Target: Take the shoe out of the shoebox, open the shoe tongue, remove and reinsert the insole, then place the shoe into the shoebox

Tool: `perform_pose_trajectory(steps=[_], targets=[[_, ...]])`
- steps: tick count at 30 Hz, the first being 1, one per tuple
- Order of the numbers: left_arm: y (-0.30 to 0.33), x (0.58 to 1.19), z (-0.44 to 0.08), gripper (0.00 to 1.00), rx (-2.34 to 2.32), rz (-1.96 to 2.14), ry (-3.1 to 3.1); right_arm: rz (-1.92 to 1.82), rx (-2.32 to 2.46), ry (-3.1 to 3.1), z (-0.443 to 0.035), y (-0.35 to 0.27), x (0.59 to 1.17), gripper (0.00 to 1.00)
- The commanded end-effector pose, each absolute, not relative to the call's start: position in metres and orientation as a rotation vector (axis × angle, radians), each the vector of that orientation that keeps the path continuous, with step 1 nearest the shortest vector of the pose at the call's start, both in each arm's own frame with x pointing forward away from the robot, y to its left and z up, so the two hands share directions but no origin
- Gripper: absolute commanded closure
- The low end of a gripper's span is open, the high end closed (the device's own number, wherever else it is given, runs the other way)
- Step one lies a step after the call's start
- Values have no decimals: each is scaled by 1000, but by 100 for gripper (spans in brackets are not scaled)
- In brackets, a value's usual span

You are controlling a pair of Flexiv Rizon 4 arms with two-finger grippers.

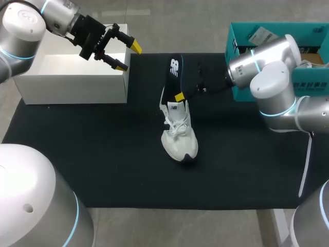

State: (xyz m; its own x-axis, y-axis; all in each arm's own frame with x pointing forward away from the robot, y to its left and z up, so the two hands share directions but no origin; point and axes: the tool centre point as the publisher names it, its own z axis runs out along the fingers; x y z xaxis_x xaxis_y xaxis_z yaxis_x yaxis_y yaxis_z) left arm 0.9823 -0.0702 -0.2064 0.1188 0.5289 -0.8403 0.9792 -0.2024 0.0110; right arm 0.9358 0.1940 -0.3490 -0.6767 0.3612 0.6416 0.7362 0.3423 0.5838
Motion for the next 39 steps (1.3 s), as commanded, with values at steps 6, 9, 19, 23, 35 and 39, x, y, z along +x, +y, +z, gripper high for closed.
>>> perform_pose_trajectory(steps=[6, 9, 19, 23, 35, 39], targets=[[-70, 981, -206, 0, 1807, -968, 1464, -1263, -979, -2214, -352, 198, 933, 100], [-70, 981, -206, 0, 1807, -968, 1464, -1265, -974, -2232, -346, 198, 940, 63], [-70, 981, -206, 0, 1807, -968, 1464, -1305, -945, -2302, -323, 196, 967, 87], [-70, 981, -206, 0, 1807, -968, 1464, -1288, -921, -2297, -321, 195, 972, 100], [-70, 981, -206, 0, 1807, -968, 1464, -1157, -865, -2289, -334, 202, 965, 100], [-70, 981, -206, 0, 1807, -968, 1464, -1145, -866, -2265, -341, 204, 960, 100]])
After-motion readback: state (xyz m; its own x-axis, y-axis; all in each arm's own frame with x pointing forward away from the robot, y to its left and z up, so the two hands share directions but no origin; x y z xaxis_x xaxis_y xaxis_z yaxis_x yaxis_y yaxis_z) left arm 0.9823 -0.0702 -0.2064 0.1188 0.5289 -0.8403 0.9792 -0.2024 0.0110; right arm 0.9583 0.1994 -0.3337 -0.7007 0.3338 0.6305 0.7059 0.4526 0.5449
